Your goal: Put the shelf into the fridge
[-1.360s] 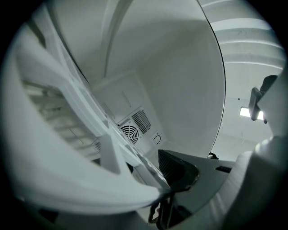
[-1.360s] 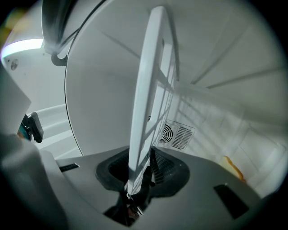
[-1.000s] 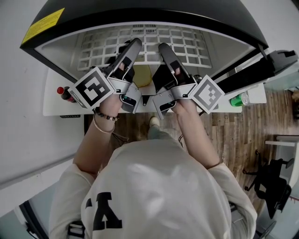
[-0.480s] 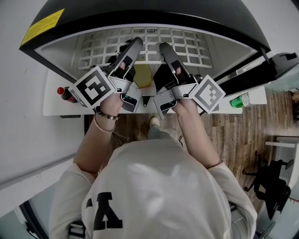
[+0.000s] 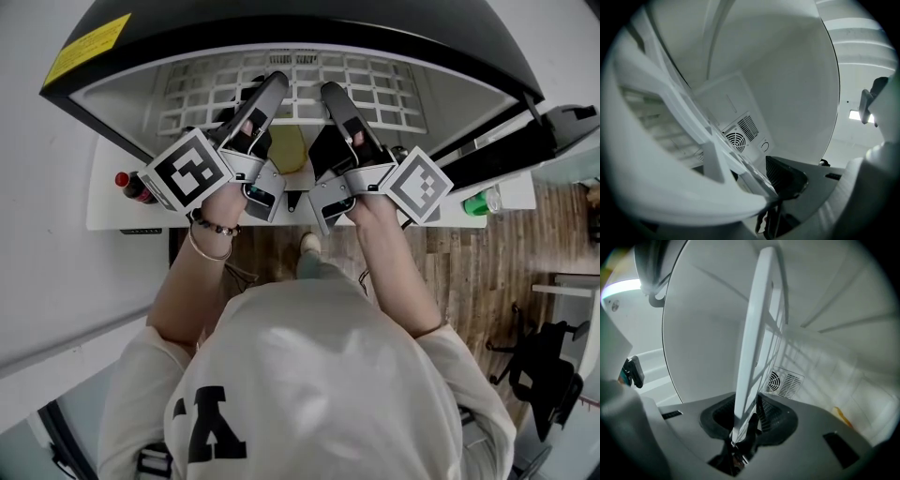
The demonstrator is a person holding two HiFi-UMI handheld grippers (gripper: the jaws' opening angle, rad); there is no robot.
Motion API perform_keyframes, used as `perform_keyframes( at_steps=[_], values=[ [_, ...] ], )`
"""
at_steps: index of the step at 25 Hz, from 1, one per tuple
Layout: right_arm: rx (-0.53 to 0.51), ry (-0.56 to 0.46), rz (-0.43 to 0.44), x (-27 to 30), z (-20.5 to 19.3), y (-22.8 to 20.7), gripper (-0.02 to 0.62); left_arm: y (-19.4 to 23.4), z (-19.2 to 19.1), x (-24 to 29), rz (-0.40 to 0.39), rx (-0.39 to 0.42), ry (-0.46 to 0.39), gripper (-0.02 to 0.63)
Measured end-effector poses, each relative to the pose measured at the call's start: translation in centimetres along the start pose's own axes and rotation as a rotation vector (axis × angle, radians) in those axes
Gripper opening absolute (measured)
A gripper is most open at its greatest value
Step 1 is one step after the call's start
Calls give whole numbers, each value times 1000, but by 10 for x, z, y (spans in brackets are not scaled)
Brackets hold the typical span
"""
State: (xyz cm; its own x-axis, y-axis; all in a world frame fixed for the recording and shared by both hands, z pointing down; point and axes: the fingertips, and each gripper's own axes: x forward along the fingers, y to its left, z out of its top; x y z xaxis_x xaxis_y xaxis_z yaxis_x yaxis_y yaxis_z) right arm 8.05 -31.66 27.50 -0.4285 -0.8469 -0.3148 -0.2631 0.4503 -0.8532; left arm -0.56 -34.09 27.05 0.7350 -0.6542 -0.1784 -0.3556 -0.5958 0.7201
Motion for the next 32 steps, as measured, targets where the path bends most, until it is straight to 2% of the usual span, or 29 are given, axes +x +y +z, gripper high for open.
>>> perform_keyframes(
  at_steps=[25,29,32],
  values=[
    [-1,-9,-10,7,3,-4,103,3,4,7,-8,17,0,178],
    [-2,-27,10,9,3,0,103,3,4,7,-12,42,5,193],
    [-65,-42,5,6,3,2,105,2,5,2,5,86,-6,216]
  ],
)
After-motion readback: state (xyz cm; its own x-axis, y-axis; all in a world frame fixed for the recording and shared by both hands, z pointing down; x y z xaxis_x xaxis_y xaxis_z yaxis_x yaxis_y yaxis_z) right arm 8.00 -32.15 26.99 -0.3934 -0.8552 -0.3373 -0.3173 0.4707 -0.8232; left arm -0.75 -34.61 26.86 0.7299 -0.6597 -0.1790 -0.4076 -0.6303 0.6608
